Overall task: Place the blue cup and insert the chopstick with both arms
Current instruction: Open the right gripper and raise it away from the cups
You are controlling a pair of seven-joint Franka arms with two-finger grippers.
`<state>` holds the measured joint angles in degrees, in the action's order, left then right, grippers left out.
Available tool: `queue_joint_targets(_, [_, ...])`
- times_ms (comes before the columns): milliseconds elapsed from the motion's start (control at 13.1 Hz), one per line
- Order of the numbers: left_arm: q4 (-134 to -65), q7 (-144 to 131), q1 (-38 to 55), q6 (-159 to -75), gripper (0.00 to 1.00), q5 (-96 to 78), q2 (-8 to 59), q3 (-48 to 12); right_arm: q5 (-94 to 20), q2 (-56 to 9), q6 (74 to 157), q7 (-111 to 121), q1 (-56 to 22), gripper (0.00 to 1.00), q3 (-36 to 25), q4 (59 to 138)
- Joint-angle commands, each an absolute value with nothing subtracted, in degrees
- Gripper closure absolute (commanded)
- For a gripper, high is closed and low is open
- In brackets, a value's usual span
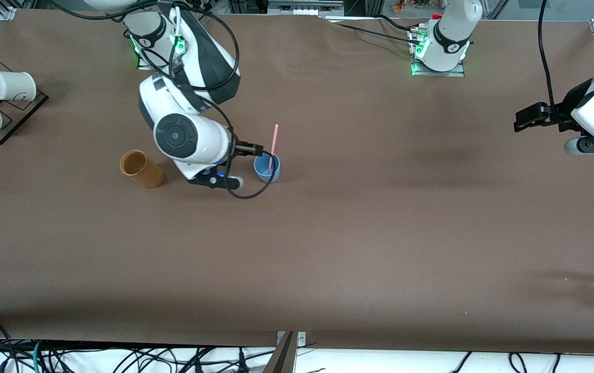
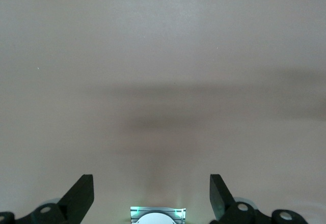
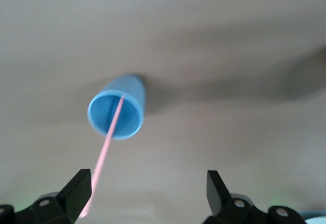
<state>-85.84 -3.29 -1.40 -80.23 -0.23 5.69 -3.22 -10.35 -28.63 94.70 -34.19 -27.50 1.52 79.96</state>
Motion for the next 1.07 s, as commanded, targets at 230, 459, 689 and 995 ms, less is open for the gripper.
queue_joint_targets(230, [-86.40, -2.37, -2.11, -80.68, 0.00, -0.53, 5.19, -3.87, -4.83, -20.23, 92.73, -17.69, -26.46, 0.00, -9.64, 79.63])
queue_joint_targets(459, [-86.40, -2.29, -2.11, -80.68, 0.00, -0.53, 5.19, -3.87, -4.92, -11.99, 95.08, -9.34, -19.37, 0.00, -8.72, 88.29])
queue_joint_targets(689, [-86.40, -2.29, -2.11, -80.77, 0.00, -0.53, 5.27, -3.87, 0.69, -1.96, 98.77, -6.07, -8.64, 0.00, -0.64, 99.29])
queue_joint_targets(995, [-86.31, -2.37, -1.93, -80.68, 0.00, -0.53, 5.27, -3.87, 0.18, 1.66, 97.56, -5.54, -4.75, 0.00, -0.26, 99.32])
